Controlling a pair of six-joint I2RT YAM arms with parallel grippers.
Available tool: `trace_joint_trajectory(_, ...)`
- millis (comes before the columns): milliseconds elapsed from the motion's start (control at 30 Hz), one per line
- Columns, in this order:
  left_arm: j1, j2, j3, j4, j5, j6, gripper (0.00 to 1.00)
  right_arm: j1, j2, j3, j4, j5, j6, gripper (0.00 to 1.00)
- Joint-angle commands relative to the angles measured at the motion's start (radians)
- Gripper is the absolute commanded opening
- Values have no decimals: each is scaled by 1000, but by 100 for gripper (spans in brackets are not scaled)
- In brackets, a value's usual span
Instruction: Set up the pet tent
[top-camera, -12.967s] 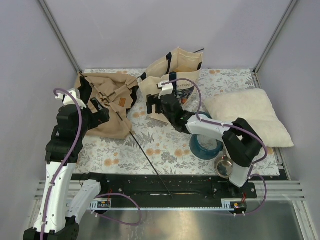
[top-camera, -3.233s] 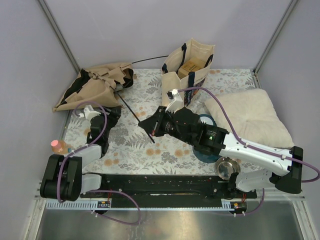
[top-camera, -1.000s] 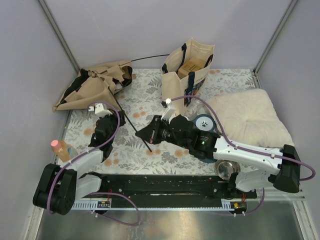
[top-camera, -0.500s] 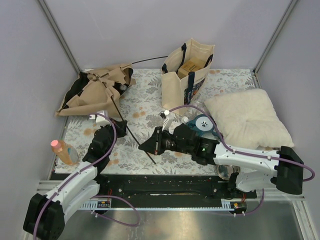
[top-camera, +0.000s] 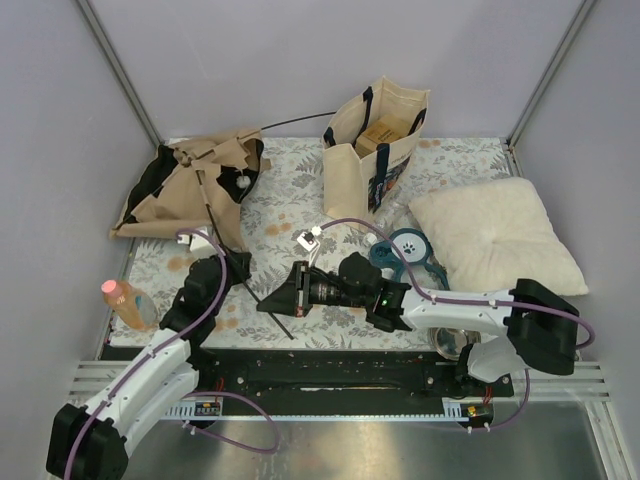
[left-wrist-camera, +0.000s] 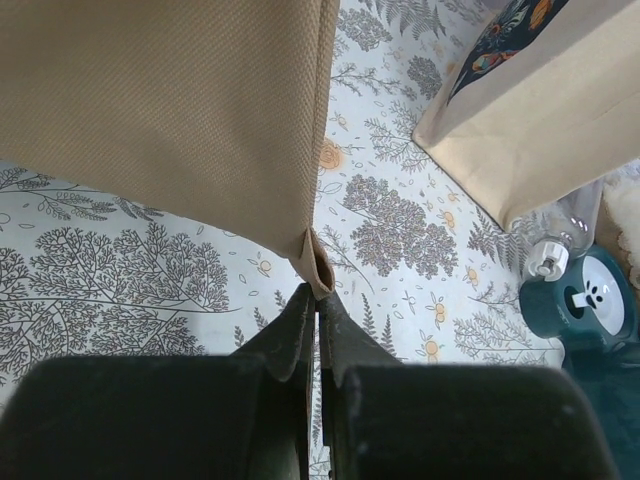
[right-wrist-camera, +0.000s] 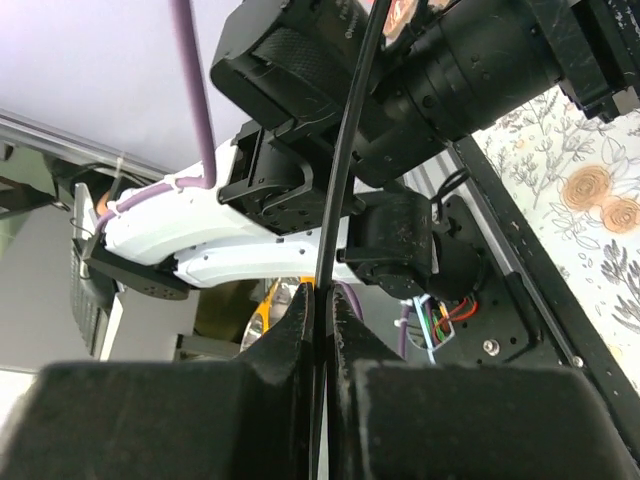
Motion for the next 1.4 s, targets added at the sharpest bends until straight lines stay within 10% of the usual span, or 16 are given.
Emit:
trace_joint_trajectory(0,-18,-17,76,-52,101,-45,0,-8,58,-13,320,81,49,0)
trace_joint_trajectory(467,-20,-83,186,-340,239,-100,0,-8,86,41,377,440,-159,0)
trace_joint_trajectory(1367,-20,-262,309,-685,411,-56,0,-17,143,213,368,383,-221,0)
